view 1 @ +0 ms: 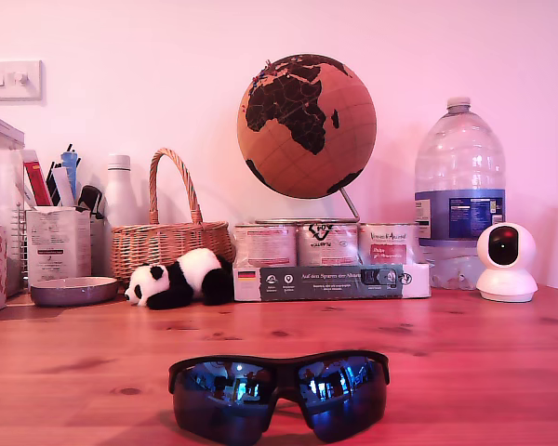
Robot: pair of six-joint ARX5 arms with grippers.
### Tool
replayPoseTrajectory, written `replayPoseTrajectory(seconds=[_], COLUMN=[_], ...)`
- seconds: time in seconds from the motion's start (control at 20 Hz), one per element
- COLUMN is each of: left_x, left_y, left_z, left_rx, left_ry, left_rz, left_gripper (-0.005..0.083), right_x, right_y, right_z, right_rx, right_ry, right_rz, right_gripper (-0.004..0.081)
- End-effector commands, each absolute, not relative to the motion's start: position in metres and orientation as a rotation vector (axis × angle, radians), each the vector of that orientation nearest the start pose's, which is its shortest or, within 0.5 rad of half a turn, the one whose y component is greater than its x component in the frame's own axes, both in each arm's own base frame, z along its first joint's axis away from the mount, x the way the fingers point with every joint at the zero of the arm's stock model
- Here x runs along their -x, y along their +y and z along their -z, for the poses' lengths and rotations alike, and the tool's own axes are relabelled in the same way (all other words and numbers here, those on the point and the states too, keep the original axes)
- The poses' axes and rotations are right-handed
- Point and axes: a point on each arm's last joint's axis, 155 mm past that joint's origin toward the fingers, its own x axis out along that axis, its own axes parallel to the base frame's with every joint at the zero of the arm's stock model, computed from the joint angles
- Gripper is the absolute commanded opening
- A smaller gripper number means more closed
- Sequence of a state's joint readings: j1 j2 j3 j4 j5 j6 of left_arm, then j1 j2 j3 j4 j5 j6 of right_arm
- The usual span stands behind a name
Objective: Pick up the sunglasses and open them, then place them back on the table
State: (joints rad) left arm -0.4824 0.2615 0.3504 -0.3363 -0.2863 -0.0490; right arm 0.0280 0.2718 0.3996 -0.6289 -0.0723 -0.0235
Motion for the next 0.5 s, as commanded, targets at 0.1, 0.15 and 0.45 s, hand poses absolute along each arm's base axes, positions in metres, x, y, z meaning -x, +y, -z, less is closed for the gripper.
replayPoseTrajectory(seconds=[0.1,0.15,0.45], left_x=[-0.237,-0.237,-0.227], left_y=[-0.091,-0.091,-0.115], left_z=[-0.217,-0.217,-0.217], left_rx=[0.062,0.062,0.069], left_ry=[0.143,0.144,0.154], left_rz=[0.316,0.316,0.455], left_gripper=[-0.0019,-0.0019,-0.0019], right_x=[-0.238,-0.238,-0.238], right_y=[0.022,0.022,0.022], right_z=[-0.173,-0.173,-0.174], right_rx=[0.018,0.018,0.016], right_ry=[0.351,0.351,0.35], right_rz=[-0.113,-0.113,-0.113], right_gripper=[-0.0012,-0.0012,-0.0012])
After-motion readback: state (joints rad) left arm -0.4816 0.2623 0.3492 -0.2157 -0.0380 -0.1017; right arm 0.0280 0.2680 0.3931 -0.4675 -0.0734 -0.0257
